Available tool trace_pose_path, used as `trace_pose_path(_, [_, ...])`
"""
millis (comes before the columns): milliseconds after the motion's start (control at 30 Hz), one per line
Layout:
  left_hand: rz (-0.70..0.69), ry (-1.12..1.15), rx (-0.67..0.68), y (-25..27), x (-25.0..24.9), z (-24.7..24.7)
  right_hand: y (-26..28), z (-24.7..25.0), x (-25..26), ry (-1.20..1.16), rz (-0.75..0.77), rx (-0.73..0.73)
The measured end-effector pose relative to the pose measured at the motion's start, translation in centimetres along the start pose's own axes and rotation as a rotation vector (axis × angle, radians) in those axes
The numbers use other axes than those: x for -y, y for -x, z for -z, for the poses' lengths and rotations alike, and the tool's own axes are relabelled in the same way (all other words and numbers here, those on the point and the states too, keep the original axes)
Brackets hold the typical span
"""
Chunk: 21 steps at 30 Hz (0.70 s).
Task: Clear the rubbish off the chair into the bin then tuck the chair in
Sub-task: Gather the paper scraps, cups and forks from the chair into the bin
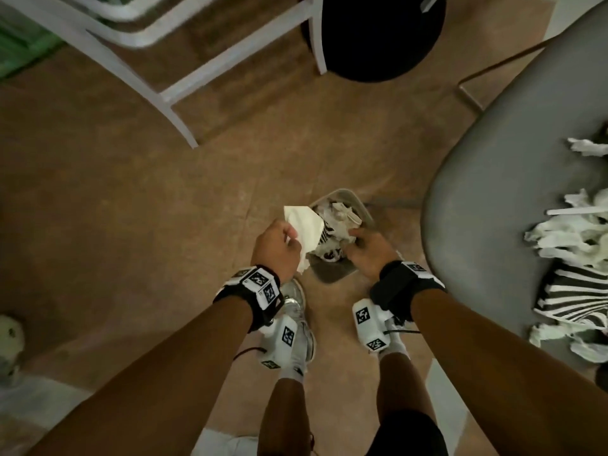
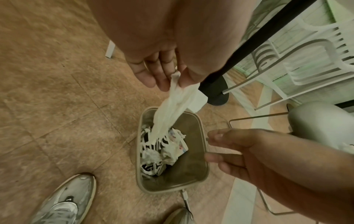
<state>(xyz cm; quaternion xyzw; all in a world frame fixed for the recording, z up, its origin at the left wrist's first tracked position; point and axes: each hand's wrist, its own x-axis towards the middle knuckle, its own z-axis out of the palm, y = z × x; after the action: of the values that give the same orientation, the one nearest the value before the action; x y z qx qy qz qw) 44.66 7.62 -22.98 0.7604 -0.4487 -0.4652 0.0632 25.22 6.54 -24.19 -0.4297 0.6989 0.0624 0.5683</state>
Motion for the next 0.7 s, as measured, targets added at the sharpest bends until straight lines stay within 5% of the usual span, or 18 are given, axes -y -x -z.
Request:
trace_pose_path(300, [0.013, -0.096, 0.378, 0.5, -3.7, -2.2, 1.3, 3.6, 0.7, -0.025, 0.011, -0.026])
trace_pose_path(500, [-0.001, -0.185, 0.288, 0.6, -8.3, -2.6, 3.0, 7.2, 1.2, -0.269, 0.150, -0.012])
trace_pose_path(700, [-0.175, -0.257, 0.195, -0.4, -19.0, -5.6, 3.9, 17.4, -2.3, -0.438, 0.196, -0.107])
